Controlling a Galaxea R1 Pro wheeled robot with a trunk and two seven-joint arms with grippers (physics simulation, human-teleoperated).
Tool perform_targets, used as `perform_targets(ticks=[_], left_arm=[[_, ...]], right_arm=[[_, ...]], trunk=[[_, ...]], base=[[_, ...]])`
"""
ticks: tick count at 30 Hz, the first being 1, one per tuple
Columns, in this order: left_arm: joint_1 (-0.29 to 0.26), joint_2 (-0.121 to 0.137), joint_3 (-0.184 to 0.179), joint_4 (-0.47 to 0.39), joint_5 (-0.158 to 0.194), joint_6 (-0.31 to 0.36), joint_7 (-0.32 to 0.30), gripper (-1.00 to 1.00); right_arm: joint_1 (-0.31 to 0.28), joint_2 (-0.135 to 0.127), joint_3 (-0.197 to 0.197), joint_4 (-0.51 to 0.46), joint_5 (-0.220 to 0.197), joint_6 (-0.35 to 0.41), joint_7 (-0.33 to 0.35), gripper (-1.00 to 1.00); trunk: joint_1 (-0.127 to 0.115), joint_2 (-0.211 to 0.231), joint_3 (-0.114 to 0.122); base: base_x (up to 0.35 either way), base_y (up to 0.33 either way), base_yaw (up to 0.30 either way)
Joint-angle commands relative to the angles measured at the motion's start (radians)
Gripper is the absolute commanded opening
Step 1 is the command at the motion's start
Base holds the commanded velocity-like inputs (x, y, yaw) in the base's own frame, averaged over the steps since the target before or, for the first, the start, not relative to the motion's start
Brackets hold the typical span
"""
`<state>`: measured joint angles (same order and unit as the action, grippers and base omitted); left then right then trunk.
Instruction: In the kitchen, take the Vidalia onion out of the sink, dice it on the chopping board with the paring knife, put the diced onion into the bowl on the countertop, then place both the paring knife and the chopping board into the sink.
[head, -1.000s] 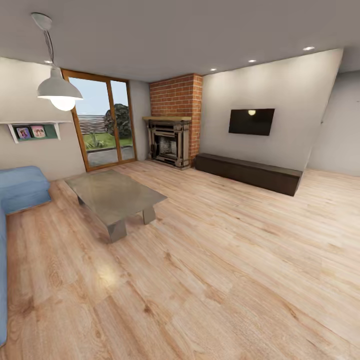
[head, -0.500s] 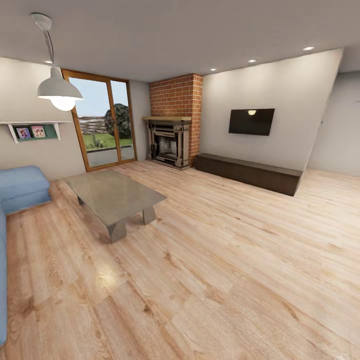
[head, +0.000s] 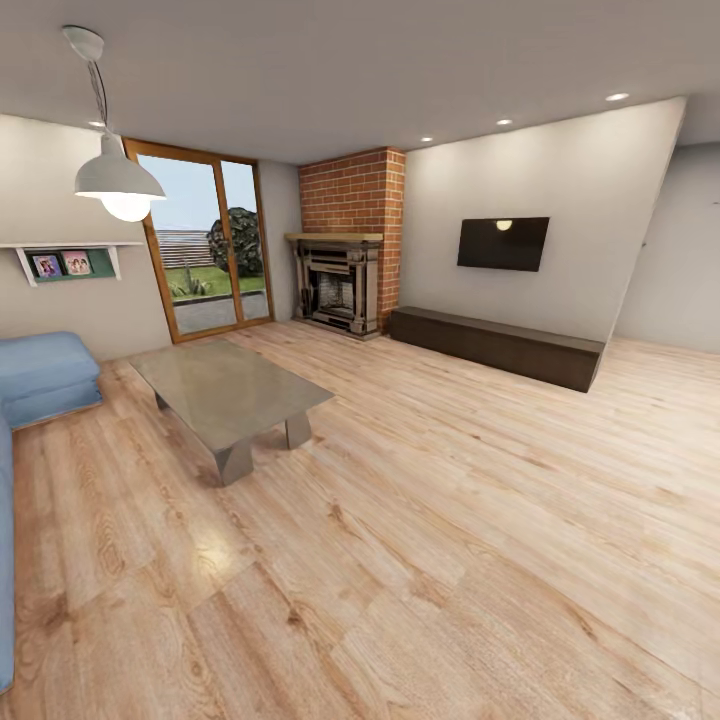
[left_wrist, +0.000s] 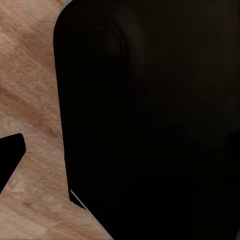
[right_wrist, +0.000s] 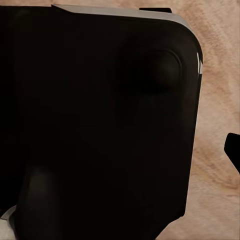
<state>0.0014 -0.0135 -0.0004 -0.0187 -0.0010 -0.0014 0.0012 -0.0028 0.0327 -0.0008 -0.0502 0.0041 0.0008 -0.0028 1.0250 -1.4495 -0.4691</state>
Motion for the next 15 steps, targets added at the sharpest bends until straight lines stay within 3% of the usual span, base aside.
perform_targets(ticks=[1,15], left_arm=[[0.000,0.000,0.000,-0.001,0.000,0.000,0.000,1.00],[0.000,-0.004,-0.001,-0.001,0.003,0.000,-0.001,1.00]], right_arm=[[0.000,0.000,0.000,0.000,0.000,0.000,0.000,1.00],[0.000,0.004,-0.001,-0.007,-0.001,-0.009,0.000,1.00]], trunk=[[0.000,0.000,-0.001],[0.000,0.000,-0.001]], base=[[0.000,0.000,0.000],[0.000,0.000,0.000]])
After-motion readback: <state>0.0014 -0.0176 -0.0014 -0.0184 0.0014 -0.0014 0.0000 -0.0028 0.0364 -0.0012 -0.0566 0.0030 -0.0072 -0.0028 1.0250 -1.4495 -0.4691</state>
